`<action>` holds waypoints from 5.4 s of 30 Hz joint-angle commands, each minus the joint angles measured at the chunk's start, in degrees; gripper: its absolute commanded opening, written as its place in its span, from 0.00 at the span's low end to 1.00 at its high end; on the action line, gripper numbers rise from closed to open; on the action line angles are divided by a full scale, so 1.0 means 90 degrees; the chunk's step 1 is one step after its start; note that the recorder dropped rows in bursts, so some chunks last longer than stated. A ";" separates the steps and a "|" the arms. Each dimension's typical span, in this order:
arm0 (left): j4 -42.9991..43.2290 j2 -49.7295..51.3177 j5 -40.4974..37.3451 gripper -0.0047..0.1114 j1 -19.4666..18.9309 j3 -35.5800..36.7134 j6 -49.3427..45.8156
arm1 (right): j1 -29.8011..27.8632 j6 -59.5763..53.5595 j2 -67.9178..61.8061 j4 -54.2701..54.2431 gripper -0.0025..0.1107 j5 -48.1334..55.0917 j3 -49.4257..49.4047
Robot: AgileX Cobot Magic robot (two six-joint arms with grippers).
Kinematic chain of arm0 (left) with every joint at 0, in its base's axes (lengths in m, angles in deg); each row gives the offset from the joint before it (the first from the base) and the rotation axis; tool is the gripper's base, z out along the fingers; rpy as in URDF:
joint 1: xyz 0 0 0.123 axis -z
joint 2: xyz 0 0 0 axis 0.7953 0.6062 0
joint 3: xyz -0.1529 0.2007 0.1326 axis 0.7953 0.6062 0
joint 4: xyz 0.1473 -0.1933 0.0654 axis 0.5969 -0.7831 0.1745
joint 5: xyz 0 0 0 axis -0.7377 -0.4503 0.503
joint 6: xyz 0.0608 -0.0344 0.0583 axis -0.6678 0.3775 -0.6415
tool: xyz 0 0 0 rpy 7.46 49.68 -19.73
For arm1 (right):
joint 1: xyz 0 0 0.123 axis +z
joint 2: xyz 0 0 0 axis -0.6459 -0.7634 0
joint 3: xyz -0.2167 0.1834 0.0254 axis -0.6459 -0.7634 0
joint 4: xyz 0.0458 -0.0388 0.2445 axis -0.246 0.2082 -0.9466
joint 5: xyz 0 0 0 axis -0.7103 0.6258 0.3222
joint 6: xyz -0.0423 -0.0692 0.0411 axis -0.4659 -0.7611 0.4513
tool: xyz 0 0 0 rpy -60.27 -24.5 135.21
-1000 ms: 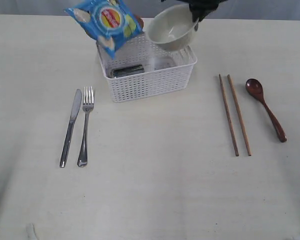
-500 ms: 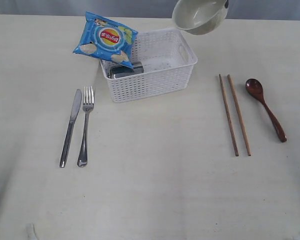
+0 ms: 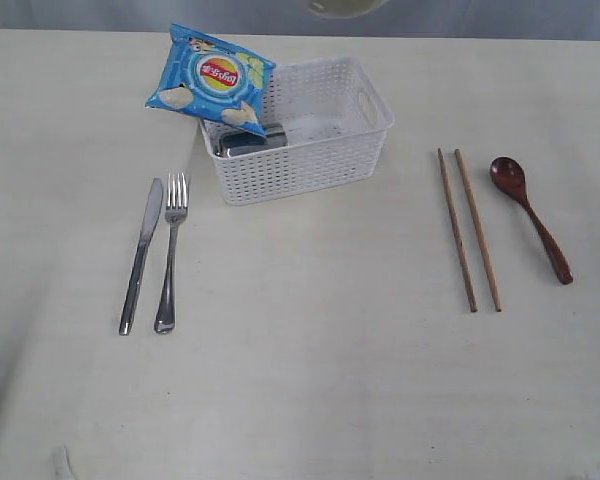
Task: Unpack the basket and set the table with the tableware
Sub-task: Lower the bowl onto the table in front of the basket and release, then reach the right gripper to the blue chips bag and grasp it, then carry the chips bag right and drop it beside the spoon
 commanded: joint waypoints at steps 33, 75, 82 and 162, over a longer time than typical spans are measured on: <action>-0.0004 -0.0021 0.0011 0.04 0.0048 0.0021 0.0006 | 0.0439 -0.5280 0.0063 -0.5720 0.02 -0.3296 -0.6551; 0.0023 -0.0021 0.0011 0.04 0.0048 0.0021 0.0006 | 0.0424 -0.1405 -0.1227 -0.2229 0.53 -0.2333 -0.1200; 0.0023 -0.0021 0.0011 0.04 0.0048 0.0021 0.0006 | 0.0949 -0.2487 -0.1822 -0.2426 0.53 -0.1674 -0.0393; 0.0023 -0.0021 0.0011 0.04 0.0048 0.0021 0.0006 | -0.0907 0.1165 -0.1143 0.3556 0.02 -0.0211 -0.0749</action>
